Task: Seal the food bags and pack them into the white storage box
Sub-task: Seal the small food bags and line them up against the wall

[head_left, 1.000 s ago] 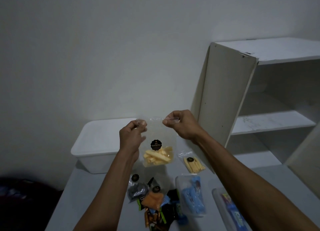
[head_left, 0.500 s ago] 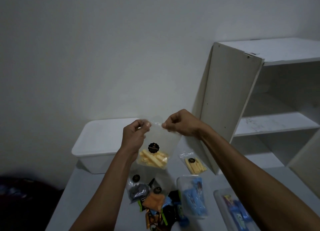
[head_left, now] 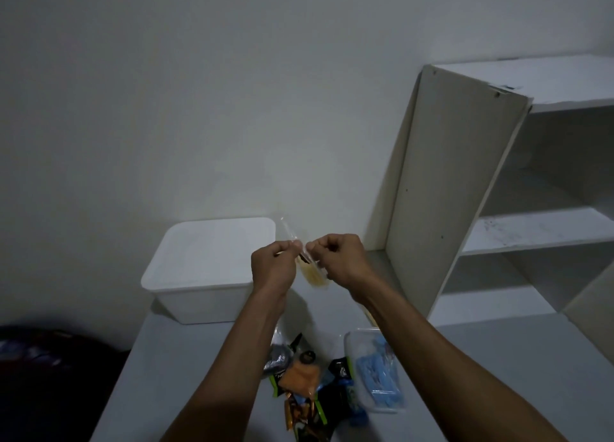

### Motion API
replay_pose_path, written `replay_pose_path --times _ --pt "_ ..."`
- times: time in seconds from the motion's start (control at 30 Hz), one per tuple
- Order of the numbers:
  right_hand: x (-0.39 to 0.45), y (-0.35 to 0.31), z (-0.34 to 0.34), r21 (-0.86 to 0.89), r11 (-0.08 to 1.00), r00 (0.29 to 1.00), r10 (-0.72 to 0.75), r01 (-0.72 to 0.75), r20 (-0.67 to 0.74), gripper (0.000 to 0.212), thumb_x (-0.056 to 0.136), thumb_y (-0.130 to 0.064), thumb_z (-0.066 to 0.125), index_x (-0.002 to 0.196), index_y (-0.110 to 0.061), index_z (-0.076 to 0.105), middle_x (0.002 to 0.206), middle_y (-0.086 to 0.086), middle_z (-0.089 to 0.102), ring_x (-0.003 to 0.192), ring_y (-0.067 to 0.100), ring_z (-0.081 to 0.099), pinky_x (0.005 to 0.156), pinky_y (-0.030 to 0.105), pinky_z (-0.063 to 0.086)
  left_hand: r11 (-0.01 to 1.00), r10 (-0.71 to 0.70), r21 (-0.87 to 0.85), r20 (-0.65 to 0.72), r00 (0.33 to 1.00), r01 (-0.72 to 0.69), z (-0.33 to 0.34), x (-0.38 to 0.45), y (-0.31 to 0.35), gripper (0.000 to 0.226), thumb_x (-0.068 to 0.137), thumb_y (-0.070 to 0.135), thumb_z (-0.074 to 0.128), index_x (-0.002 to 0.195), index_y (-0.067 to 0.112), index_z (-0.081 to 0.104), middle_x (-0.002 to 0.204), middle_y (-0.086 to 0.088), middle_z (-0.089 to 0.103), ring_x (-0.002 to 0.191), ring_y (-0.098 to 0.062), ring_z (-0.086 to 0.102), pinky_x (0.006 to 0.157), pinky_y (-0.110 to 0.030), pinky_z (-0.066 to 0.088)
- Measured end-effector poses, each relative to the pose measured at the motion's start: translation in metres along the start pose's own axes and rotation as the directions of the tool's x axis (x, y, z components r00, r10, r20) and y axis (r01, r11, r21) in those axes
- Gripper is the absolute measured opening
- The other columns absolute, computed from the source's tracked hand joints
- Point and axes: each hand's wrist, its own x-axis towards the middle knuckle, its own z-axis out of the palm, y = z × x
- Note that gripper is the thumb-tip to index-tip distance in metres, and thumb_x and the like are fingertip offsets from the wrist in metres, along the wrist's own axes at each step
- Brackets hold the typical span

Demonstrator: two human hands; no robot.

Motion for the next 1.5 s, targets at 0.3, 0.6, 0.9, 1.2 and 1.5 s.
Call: replay_pose_path --times 0.3,0.6,0.9,1.2,1.5 --pt "-0.001 0.007 0.002 0.059 0.996 0.994 0.065 -0.071 0.091 0.02 0.094 -0.024 0.066 0.091 -0.006 0.073 0.078 -0.001 0.067 0.067 0.01 0.057 0.053 0.02 0.048 0.999 -0.039 0.036 0.036 0.999 0.037 -0.007 0.013 -0.003 0.013 0.086 0.017 0.071 0.081 0.006 0.073 0.078 -0.006 0.068 0.074 -0.017 0.059 0.077 -0.031 0.053" --pt "0.001 0.021 0.011 0.012 1.0 1.0 0.021 -0.021 -0.016 0.022 0.093 -0.028 0.067 0.081 -0.011 0.07 0.072 -0.002 0.067 0.064 0.007 0.058 0.061 0.023 0.049 0.998 -0.012 0.061 0.054 0.998 0.009 -0.007 0.013 -0.009 0.022 0.087 0.021 0.07 0.078 0.002 0.073 0.08 -0.006 0.071 0.075 -0.011 0.063 0.063 -0.019 0.045" --pt "-0.006 0.018 -0.008 -0.253 0.958 0.988 -0.15 0.134 -0.045 0.018 0.095 -0.026 0.063 0.079 -0.019 0.067 0.07 -0.01 0.064 0.063 0.002 0.057 0.059 0.018 0.041 0.997 0.059 0.049 -0.053 0.997 -0.056 -0.003 0.008 -0.012 0.027 0.086 0.04 0.069 0.09 0.014 0.07 0.089 0.004 0.069 0.085 -0.007 0.062 0.067 -0.023 0.045" --pt "0.005 -0.016 -0.062 -0.408 0.867 0.951 -0.203 0.286 0.235 0.015 0.095 -0.023 0.064 0.086 -0.013 0.072 0.081 -0.013 0.069 0.078 0.004 0.064 0.077 0.028 0.054 0.932 0.335 0.088 0.16 0.929 -0.351 -0.028 0.027 -0.006 0.017 0.092 0.036 0.064 0.104 0.027 0.071 0.112 0.009 0.068 0.104 -0.011 0.061 0.08 -0.023 0.045" --pt "-0.004 0.001 -0.068 -0.038 0.965 0.966 -0.259 0.258 -0.023 0.014 0.088 -0.027 0.072 0.095 -0.015 0.074 0.085 -0.003 0.072 0.073 0.003 0.064 0.065 0.018 0.051 0.974 0.15 -0.182 0.075 0.986 -0.134 -0.023 0.018 0.002 0.008 0.087 0.028 0.071 0.09 0.021 0.075 0.088 0.011 0.07 0.088 -0.004 0.061 0.089 -0.029 0.047"
